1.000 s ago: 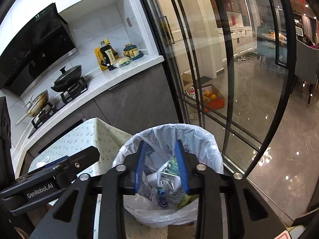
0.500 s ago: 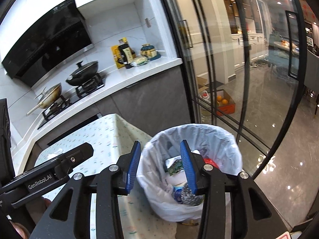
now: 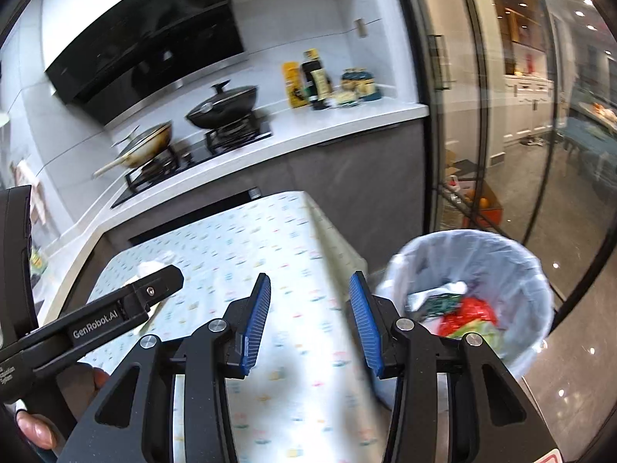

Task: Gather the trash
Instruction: 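Move both grippers back to the beige paper packet and clear plastic bag, then grasp the beige paper packet with the left gripper while the right grasps the clear plastic bag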

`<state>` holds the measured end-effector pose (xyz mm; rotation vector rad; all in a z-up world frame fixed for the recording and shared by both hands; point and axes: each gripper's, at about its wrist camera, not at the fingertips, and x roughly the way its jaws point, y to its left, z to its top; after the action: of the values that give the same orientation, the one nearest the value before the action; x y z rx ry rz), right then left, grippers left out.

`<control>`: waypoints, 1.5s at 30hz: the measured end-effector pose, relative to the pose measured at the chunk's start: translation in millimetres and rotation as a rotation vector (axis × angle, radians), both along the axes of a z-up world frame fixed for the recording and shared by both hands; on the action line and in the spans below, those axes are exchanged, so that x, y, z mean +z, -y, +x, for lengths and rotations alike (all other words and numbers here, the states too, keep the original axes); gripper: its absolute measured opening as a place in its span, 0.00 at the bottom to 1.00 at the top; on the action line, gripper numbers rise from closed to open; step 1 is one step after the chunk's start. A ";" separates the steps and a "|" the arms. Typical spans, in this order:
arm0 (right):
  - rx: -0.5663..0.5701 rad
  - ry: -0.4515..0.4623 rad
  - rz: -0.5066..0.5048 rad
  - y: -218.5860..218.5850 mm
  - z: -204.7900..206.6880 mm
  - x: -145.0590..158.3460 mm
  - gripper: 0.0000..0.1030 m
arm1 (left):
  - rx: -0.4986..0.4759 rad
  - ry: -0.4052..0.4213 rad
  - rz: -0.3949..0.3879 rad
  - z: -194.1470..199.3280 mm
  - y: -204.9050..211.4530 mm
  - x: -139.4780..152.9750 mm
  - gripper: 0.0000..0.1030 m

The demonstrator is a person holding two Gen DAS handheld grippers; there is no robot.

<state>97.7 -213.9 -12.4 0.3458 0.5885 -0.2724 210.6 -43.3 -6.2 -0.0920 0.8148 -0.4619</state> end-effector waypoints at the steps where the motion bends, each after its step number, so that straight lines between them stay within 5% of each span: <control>1: 0.012 -0.004 0.000 -7.8 5.1 -0.8 0.41 | 0.018 -0.005 -0.001 4.4 -11.3 -2.0 0.87; 16: 0.194 -0.099 0.020 -108.3 109.1 -42.5 0.41 | 0.221 -0.101 0.023 75.3 -137.1 -53.8 0.87; 27: 0.269 -0.150 0.024 -145.4 193.6 -79.8 0.41 | 0.249 -0.194 0.000 137.4 -159.3 -102.8 0.85; 30: 0.278 -0.157 0.022 -146.6 211.5 -87.4 0.41 | 0.212 -0.215 -0.013 149.9 -154.5 -111.9 0.71; 33: 0.287 -0.159 0.021 -147.6 226.5 -92.9 0.41 | 0.161 -0.252 -0.027 158.9 -147.8 -121.0 0.45; 35: 0.298 -0.161 0.033 -149.5 236.0 -96.0 0.41 | 0.128 -0.259 -0.022 160.1 -146.1 -125.2 0.19; 38: 0.325 -0.159 0.057 -154.7 250.1 -98.4 0.41 | 0.145 -0.233 -0.021 157.6 -154.2 -123.5 0.08; 45: 0.403 -0.158 0.040 -182.6 286.2 -102.8 0.46 | 0.223 -0.206 -0.028 157.1 -189.4 -115.9 0.07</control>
<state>383.9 -31.3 -115.2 0.2381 0.8049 0.1006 367.7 146.1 -122.2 -0.2565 0.9877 -0.2553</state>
